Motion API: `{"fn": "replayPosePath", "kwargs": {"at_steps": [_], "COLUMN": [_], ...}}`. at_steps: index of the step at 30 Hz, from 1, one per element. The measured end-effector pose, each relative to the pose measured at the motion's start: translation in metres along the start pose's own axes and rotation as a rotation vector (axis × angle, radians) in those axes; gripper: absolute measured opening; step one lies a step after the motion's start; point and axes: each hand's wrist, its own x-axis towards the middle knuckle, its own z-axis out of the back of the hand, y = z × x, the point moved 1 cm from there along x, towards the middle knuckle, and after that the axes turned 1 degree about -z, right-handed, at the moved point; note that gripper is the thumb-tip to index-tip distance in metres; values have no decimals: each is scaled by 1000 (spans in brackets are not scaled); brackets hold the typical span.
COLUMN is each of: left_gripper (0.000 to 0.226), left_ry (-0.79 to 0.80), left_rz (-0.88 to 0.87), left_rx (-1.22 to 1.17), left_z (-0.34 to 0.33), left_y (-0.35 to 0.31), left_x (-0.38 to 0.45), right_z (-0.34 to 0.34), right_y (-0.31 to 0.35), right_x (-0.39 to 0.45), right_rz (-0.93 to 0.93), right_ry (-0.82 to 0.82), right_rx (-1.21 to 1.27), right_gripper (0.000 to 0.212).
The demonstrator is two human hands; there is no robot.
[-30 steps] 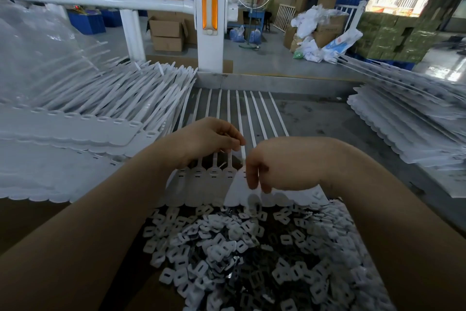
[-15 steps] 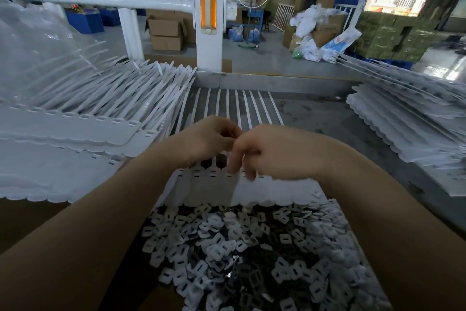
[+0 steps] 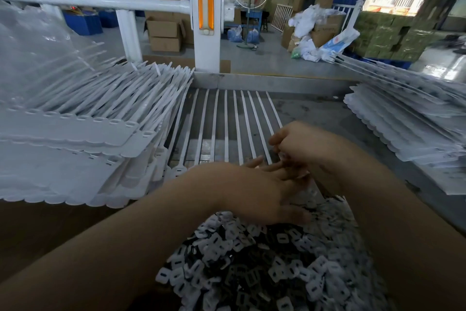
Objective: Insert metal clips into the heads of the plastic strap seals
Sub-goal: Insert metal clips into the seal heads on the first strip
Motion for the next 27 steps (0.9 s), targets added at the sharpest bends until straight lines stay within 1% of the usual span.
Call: {"fn": "replayPosePath", "kwargs": {"at_steps": [5, 8, 11, 12, 14, 15, 17, 19, 22, 27], "left_gripper": [68, 68, 64, 63, 68, 72, 78, 78, 69, 84], "left_ry": [61, 127, 90, 68, 16, -6, -4, 31, 40, 55], "left_rz": [-36, -86, -133, -105, 26, 106, 274, 368, 367, 381], "left_rx": [1, 65, 30, -33, -126, -105, 8, 36, -33, -33], "left_z": [-8, -4, 14, 23, 36, 39, 39, 33, 27, 24], "left_y": [-10, -16, -11, -4, 17, 28, 48, 60, 66, 62], "left_x": [1, -3, -14, -20, -33, -39, -46, -46, -41, -39], "right_z": [2, 2, 3, 4, 4, 4, 3, 2, 2, 0], "right_y": [-2, -4, -4, -4, -4, -5, -6, -7, -11, -17], "right_x": [2, 4, 4, 4, 4, 4, 5, 5, 8, 15], "right_rz": [-16, -32, -47, -50, -56, -60, -65, -70, -95, -131], "right_ry": [20, 38, 37, 31, 3, -14, -45, -70, -90, -97], "right_rx": [-28, -34, -14, 0, 36, 56, 79, 86, 72, 37], "right_gripper": [34, 34, 32, 32, 32, 34, 34, 31, 31, 29]}}
